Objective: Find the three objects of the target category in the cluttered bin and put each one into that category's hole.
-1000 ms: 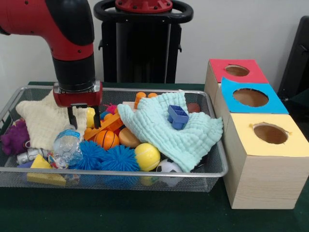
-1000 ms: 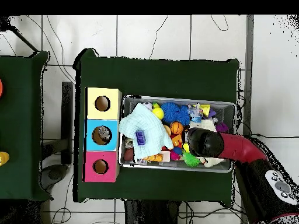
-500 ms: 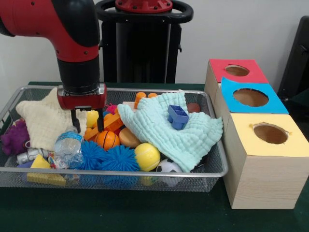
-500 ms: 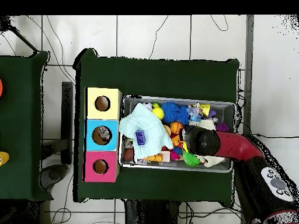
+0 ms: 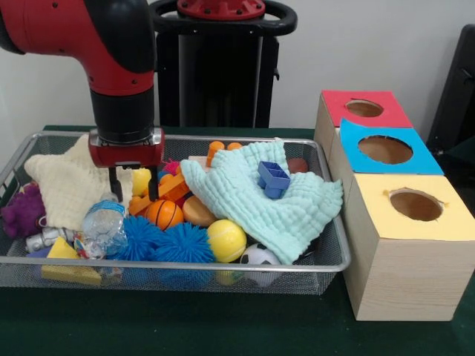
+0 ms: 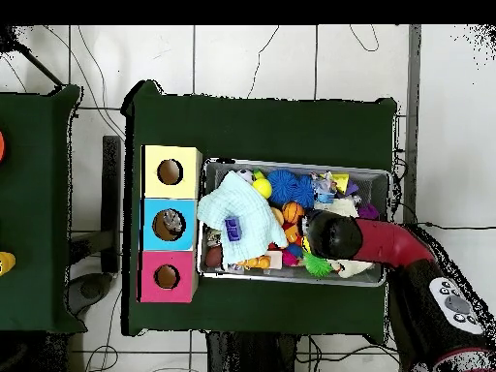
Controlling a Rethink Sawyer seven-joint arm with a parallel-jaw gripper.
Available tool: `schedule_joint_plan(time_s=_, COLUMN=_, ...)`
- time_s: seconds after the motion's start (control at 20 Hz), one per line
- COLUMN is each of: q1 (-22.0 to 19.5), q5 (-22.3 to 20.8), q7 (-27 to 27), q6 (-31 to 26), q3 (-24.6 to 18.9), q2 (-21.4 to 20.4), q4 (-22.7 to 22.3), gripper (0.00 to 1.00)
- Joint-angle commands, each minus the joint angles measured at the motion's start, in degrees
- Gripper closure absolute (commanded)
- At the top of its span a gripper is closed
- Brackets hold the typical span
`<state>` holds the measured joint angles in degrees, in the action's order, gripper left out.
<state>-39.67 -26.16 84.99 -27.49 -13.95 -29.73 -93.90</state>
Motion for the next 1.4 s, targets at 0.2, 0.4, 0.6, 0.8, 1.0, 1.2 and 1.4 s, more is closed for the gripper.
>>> schedule_joint_plan(time_s=0.2, q1=0.7, q5=-0.9, q7=5.7, q6=1.8, q3=1.9, q2=-1.1, q4=1.1, gripper=0.00)
schedule_joint_plan(time_s=0.4, q1=-0.4, q5=0.4, q7=4.5, q6=-0.5, q3=1.3, q2=-4.8, q4=-1.6, gripper=0.00)
schedule_joint_plan(time_s=0.6, q1=-1.4, q5=1.1, q7=2.9, q6=-2.6, q3=0.6, q2=-6.8, q4=-2.4, gripper=0.00)
schedule_joint_plan(time_s=0.8, q1=-1.9, q5=0.5, q7=2.1, q6=-2.9, q3=0.8, q2=-7.1, q4=-1.7, gripper=0.00)
schedule_joint_plan(time_s=1.0, q1=-2.2, q5=-0.4, q7=2.3, q6=-1.4, q3=0.8, q2=-4.8, q4=-0.1, gripper=0.00)
schedule_joint_plan(time_s=1.2, q1=-1.5, q5=-0.9, q7=3.4, q6=0.2, q3=1.0, q2=-2.4, q4=1.4, gripper=0.00)
schedule_joint_plan(time_s=1.4, q1=-1.1, q5=-1.0, q7=3.9, q6=0.9, q3=1.0, q2=-1.2, q4=2.1, gripper=0.00)
